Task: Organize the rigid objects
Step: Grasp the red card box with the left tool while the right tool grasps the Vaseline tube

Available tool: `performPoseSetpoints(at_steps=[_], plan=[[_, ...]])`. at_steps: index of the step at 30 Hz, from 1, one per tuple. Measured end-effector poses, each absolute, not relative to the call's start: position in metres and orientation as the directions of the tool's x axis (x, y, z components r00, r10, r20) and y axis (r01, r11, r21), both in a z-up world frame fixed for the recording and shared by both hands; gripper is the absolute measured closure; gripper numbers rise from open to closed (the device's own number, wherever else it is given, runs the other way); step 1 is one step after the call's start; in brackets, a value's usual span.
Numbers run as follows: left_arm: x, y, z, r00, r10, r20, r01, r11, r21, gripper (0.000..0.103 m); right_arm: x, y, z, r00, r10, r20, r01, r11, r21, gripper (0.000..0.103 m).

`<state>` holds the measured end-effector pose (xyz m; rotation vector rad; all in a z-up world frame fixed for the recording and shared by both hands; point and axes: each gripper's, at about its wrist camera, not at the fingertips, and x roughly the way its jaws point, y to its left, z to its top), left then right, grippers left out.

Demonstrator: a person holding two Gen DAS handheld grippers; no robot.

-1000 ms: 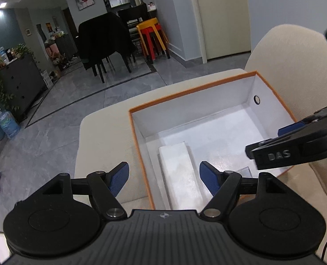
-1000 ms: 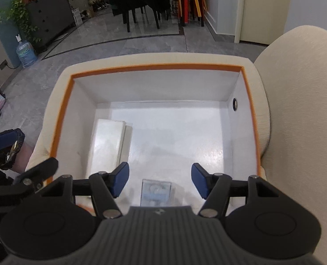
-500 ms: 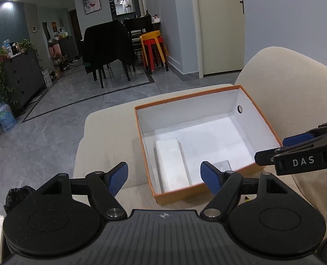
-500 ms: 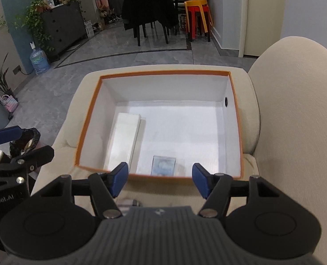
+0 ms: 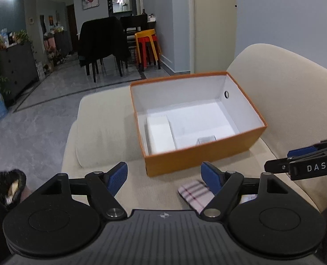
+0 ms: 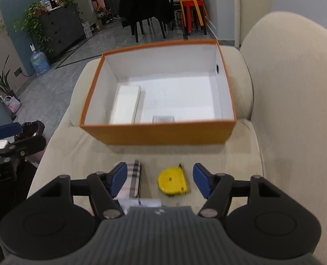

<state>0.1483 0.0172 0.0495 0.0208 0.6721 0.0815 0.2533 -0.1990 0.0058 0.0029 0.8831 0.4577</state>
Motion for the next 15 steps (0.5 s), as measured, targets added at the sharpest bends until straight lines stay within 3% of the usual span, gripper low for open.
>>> performPoseSetpoints(at_steps=[15], plan=[[0.087,0.014,-0.001,0.762,-0.019,-0.648,-0.101,0.984,-0.149,0.014,0.206,-0.238,-0.064,0.524,0.367,-0.769,-0.281,0.926,0.250,0.036]])
